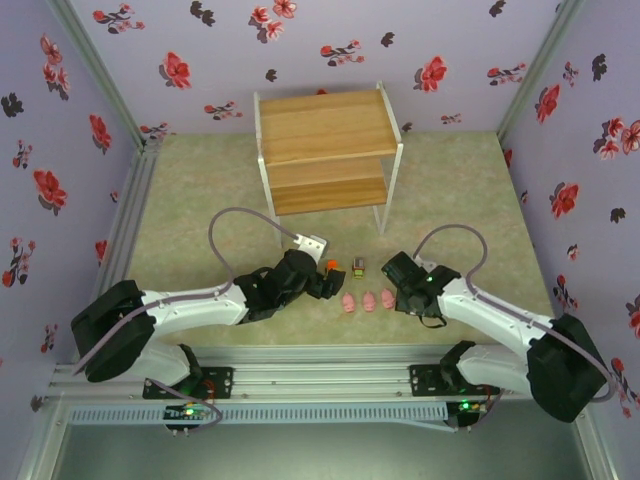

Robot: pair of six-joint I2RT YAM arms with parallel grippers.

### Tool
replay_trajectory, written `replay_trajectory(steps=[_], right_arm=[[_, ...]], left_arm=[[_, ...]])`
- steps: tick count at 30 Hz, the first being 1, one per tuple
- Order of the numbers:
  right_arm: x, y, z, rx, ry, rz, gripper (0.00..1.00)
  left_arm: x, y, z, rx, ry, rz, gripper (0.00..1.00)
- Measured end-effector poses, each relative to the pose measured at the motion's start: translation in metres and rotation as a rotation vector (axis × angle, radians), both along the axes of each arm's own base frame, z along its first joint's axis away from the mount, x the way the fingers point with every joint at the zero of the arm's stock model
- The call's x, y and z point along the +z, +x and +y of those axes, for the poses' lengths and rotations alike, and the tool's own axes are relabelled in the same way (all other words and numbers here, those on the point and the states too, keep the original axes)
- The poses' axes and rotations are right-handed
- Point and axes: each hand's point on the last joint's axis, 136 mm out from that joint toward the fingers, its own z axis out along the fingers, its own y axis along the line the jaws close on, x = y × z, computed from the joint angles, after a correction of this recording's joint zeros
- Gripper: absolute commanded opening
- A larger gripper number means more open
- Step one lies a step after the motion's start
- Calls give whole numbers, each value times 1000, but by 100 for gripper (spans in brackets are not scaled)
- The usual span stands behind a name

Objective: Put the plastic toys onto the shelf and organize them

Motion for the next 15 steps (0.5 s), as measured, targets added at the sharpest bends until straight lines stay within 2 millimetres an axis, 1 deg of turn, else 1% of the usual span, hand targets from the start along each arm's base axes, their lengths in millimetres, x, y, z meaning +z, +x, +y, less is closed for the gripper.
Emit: replay_trajectory(steps=[6, 15], right_arm=[[-9, 0, -4, -28, -7, 38, 51], [-12, 8, 1, -33, 30, 33, 50]], left_arm=[[0, 0, 0, 0, 0, 0, 90], [0, 0, 0, 0, 0, 0, 90]])
